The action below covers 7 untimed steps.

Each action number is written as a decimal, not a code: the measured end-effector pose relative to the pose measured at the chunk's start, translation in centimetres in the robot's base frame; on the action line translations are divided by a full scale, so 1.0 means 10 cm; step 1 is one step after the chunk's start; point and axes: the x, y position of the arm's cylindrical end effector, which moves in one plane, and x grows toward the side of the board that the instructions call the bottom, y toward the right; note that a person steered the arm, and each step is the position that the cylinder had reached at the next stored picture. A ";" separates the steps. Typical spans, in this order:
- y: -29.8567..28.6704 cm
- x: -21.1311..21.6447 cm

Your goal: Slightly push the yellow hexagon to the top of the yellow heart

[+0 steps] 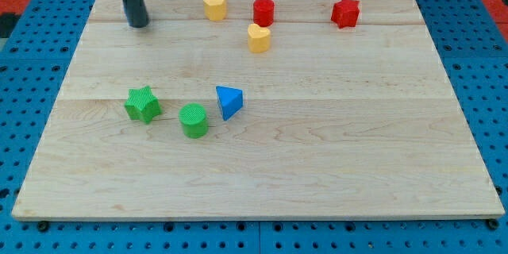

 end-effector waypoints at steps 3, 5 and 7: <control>0.02 -0.01; 0.09 0.00; 0.76 -0.52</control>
